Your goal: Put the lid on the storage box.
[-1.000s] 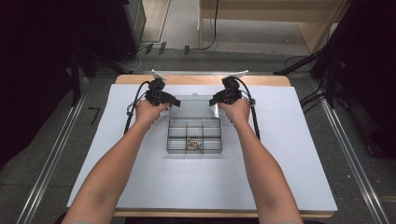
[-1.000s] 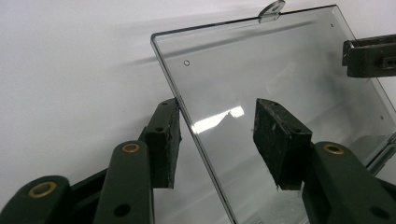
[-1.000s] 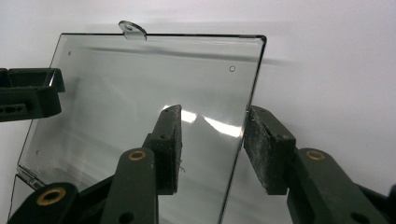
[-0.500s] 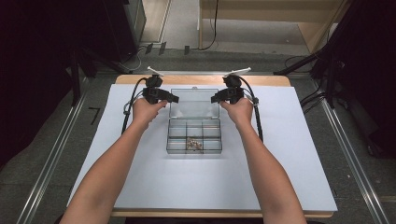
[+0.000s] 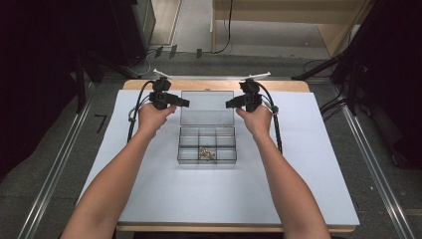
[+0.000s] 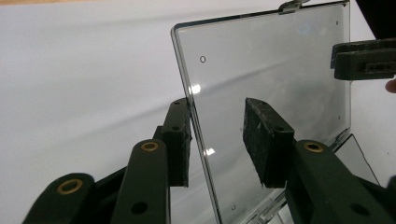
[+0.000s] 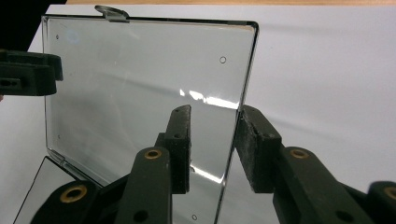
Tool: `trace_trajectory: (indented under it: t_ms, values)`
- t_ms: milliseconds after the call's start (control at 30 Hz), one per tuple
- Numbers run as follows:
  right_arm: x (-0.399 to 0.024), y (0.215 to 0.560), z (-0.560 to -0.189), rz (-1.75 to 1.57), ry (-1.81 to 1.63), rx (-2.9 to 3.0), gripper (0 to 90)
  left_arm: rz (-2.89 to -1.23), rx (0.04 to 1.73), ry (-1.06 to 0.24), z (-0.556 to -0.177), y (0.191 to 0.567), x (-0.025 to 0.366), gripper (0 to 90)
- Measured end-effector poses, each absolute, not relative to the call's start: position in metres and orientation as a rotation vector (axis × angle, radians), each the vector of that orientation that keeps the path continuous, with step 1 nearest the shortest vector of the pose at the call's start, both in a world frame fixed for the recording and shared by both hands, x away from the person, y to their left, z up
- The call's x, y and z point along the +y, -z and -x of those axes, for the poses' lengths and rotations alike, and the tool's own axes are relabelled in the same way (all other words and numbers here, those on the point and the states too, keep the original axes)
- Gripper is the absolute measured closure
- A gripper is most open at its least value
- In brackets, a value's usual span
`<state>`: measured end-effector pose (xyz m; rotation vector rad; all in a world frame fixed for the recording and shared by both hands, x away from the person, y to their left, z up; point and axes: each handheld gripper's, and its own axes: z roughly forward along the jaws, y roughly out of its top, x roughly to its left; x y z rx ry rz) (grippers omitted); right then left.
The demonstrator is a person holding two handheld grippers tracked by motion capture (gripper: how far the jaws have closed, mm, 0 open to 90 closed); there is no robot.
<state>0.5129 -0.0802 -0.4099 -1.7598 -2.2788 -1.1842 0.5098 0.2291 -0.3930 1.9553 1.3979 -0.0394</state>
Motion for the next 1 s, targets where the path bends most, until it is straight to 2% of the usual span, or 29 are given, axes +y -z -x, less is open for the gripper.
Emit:
trace_trajectory:
  t_ms: [1000]
  values:
    - [-0.089,0.391,-0.484,1.629,1.351,-2.376,72.4,-1.938,1.235,-0.009,-0.484,0.373,0.234,64.9]
